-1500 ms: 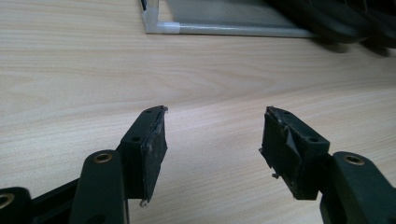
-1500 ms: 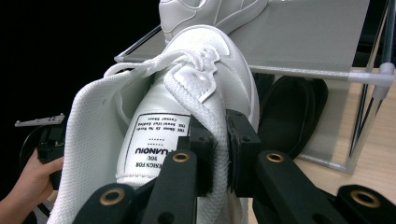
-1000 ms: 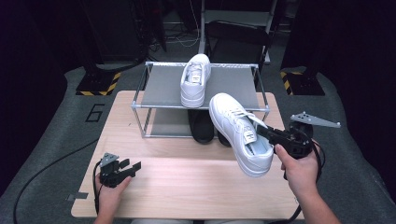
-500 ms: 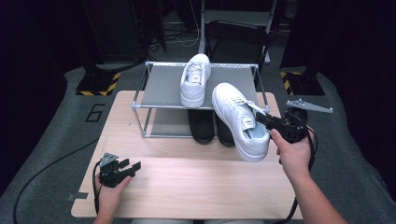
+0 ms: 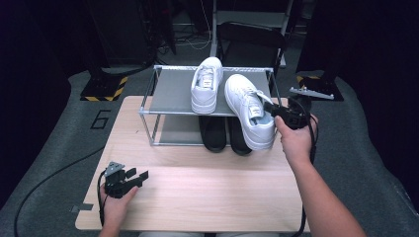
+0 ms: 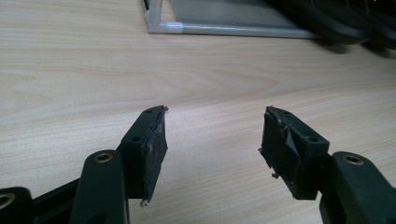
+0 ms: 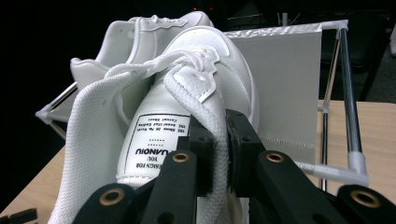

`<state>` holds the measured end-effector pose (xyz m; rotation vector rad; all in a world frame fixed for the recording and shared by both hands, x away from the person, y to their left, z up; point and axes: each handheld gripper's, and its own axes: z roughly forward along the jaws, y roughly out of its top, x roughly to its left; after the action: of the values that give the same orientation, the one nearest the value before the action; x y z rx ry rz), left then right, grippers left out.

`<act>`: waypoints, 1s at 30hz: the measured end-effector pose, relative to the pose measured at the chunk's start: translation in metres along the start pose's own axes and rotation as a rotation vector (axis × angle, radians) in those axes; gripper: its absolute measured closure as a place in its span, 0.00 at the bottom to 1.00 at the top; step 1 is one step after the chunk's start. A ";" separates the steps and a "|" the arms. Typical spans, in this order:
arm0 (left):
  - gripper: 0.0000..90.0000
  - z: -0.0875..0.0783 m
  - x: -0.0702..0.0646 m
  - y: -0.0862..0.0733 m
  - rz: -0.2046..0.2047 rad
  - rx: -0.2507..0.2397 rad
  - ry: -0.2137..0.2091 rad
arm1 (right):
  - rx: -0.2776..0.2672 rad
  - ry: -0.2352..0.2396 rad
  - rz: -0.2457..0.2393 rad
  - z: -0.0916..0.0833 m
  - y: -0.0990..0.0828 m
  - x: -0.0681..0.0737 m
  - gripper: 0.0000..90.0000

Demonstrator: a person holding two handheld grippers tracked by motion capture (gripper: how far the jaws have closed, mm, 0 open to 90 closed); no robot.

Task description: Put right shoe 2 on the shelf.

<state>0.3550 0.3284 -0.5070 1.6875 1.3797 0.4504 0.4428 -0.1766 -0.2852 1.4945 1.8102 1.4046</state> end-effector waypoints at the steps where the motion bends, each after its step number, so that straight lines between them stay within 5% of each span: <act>1: 0.44 0.000 0.000 0.000 -0.003 0.002 -0.001 | 0.000 -0.007 -0.003 0.004 0.002 0.000 0.91; 30: 0.44 -0.005 0.007 -0.002 -0.019 0.001 0.001 | 0.001 -0.135 0.105 0.098 0.048 -0.006 0.91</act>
<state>0.3521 0.3364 -0.5078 1.6740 1.3954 0.4398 0.5469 -0.1434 -0.2861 1.6639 1.6733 1.3162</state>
